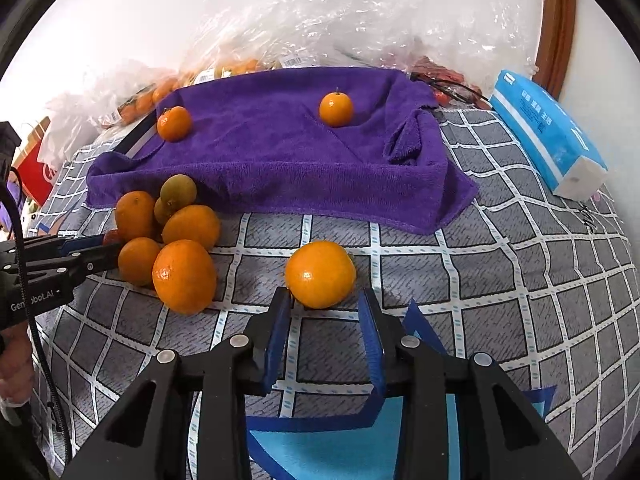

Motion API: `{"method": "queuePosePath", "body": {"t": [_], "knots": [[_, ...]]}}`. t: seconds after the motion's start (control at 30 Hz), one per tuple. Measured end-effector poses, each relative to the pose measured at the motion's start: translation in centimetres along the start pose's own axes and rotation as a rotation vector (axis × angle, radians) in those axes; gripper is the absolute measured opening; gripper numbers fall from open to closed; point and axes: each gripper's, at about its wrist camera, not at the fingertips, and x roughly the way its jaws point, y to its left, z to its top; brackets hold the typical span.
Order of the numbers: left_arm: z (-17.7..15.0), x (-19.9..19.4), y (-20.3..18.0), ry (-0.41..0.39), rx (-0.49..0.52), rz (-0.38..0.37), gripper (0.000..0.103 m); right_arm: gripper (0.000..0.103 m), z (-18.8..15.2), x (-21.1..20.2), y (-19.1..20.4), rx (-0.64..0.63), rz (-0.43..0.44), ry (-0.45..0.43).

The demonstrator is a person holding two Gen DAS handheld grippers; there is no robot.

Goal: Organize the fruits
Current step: 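Move the left gripper toward the red tomato while the right gripper approaches an orange, then close the left gripper on the red tomato while the right gripper grasps the orange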

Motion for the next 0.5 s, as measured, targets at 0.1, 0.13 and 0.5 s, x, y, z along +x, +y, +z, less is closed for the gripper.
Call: {"method": "queuePosePath", "body": {"t": [0.1,0.13,0.5], "knots": [[-0.3,-0.5,0.4,-0.003,-0.018,-0.007,0.024,0.035,0.3,0.2,0.0,0.009,0.006,-0.003],[-0.3,-0.7,0.5,-0.005,-0.023,-0.005,0.024,0.035,0.3,0.3,0.0,0.012,0.009,-0.003],[-0.3,-2.5,1.8,-0.027,-0.067,0.009,0.024,0.034,1.1,0.9,0.2,0.025,0.021,-0.002]]}}
